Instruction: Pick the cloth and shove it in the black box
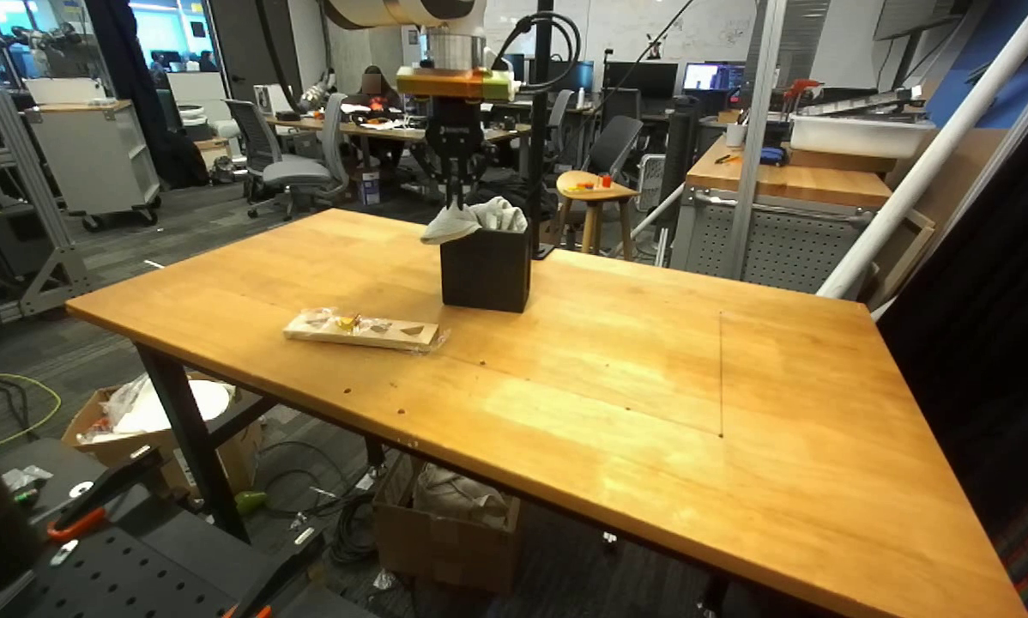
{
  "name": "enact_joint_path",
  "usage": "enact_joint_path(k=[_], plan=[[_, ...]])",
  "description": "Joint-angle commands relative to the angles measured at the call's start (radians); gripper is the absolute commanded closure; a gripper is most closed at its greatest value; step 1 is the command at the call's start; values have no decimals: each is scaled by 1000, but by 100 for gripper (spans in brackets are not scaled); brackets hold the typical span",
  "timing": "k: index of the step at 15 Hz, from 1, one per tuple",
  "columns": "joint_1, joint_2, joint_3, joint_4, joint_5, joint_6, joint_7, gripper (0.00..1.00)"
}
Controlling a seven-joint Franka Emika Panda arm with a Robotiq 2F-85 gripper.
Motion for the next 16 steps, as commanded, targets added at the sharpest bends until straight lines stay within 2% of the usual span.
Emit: enact_joint_path(k=[1, 16], plan=[[-14, 23, 0, 64, -6, -12, -32, 96], [-59, 80, -11, 231, -9, -111, -116, 96]])
